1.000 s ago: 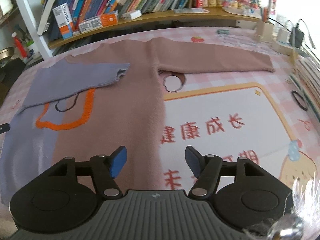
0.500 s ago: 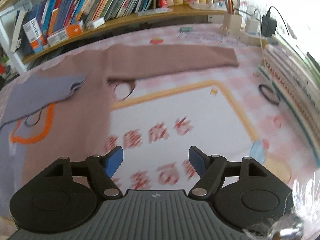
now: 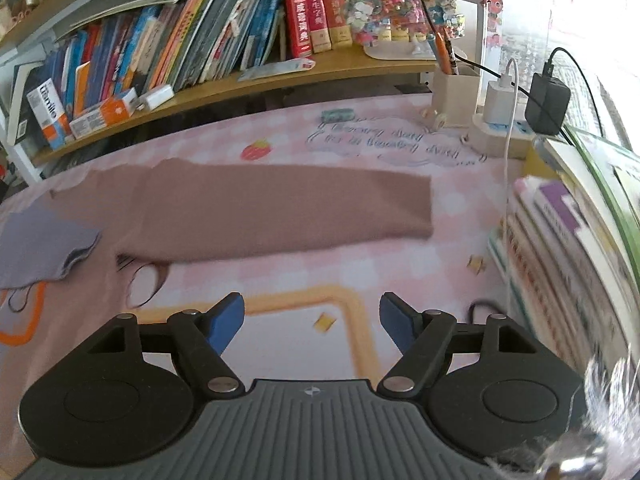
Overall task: Fold clothes
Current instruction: 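Move the open right tool along the pink sleeve to its cuff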
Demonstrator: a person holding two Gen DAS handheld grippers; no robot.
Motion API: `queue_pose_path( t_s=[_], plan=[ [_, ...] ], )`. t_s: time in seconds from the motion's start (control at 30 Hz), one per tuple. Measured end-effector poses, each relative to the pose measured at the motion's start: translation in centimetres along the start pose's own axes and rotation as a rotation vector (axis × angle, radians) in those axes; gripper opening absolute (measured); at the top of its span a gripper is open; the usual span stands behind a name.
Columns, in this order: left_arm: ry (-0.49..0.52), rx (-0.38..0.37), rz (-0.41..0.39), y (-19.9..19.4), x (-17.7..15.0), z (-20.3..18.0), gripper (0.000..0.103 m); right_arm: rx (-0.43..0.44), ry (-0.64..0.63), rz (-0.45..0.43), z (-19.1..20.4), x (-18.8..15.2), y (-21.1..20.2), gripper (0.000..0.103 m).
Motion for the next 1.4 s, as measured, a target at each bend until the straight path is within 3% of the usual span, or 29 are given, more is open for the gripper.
queue_pose_path(
  t_s=[0.17, 0.5, 0.83, 0.93, 1.03, 1.4],
  plan=[
    [-0.097, -0.018, -0.016, -1.6, -1.0, -2.4, 0.098, 0.067, 0.043, 0.016, -0.9, 1.1, 1.4, 0.073],
    [-0.035, -0.054, 0.003, -2.5, -1.4, -7.6, 0.099, 0.096, 0.055, 0.025, -1.6, 1.3, 2.8, 0.073],
    [-0.023, -0.042, 0.033, -2.8, -1.8, -8.9, 0.099, 0.095, 0.093, 0.029, -2.8, 1.6, 4.5, 0.072],
    [-0.022, -0.042, 0.033, -2.8, -1.8, -9.2, 0.099, 0.089, 0.109, 0.026, -3.3, 1.9, 5.0, 0.067],
    [-0.021, -0.043, 0.033, -2.8, -1.9, -9.3, 0.099, 0.095, 0.149, 0.033, -4.0, 2.2, 5.8, 0.048],
    [-0.043, -0.02, 0.055, -2.7, -2.1, -8.8, 0.099, 0.134, 0.291, 0.015, -4.7, 4.0, 8.1, 0.045]
  ],
)
Point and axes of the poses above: each gripper's, at about its wrist camera, not at the fingertips, and y roughly the way its jaws point, z to its left, x to its top, the point moved 6 cm from there along y, roughly the way its jaws point, and after that the axes turned 14 degrees about -x, right-handed, at the moved point
